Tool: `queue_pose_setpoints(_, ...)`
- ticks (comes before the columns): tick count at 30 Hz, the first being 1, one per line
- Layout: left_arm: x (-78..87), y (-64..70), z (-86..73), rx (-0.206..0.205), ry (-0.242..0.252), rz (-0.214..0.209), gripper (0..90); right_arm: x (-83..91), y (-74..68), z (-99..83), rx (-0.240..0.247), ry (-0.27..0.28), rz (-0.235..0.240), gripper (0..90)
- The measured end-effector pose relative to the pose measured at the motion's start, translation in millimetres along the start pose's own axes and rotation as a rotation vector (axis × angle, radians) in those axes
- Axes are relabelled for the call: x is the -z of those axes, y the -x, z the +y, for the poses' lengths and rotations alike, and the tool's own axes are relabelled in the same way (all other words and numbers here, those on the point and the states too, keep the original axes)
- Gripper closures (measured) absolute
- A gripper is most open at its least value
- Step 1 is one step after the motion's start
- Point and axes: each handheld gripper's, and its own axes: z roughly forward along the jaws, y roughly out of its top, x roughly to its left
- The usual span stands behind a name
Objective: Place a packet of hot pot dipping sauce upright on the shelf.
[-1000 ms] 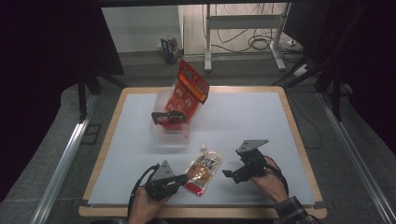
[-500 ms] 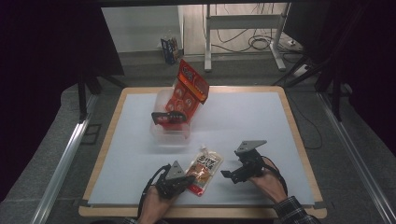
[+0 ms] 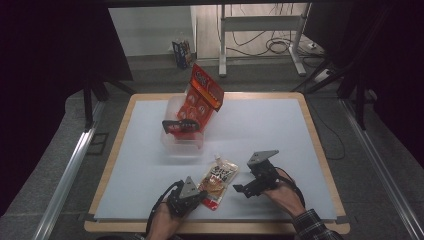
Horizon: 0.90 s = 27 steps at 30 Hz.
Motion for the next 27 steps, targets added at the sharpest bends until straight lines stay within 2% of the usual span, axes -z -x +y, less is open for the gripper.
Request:
queue_pose_setpoints(6,0.7,-0.6,-1.6,0.007,0.001,-0.007,90.0,-6.5,4.0,6.1,-0.039,0.002,0.031,0.2)
queue_pose_setpoints(9,1.0,-0.5,-1.6,0.005,-0.002,-0.007,90.0,-11.3,7.8,9.1,-0.042,0.005,0.047,0.5)
queue_pose_setpoints(12,1.4,-0.6,-1.8,0.004,-0.004,-0.009,90.0,-17.8,11.0,11.5,-0.063,-0.002,0.072,1.0)
queue_pose_setpoints(17,1.6,-0.6,-1.9,0.001,-0.004,-0.010,90.0,-30.5,15.3,15.6,-0.065,-0.033,0.091,3.2)
queue_pose_setpoints(23,1.7,-0.1,-1.2,-0.008,-0.011,-0.008,90.0,-43.9,16.1,23.4,-0.040,-0.050,0.140,10.4)
queue_pose_setpoints(26,1.7,-0.1,-1.0,-0.011,-0.013,-0.008,90.0,-48.3,16.6,27.9,-0.055,-0.043,0.200,17.7)
queue_pose_setpoints(27,1.6,0.1,-1.1,-0.011,-0.012,-0.007,90.0,-49.6,15.7,29.3,-0.052,-0.047,0.196,18.0)
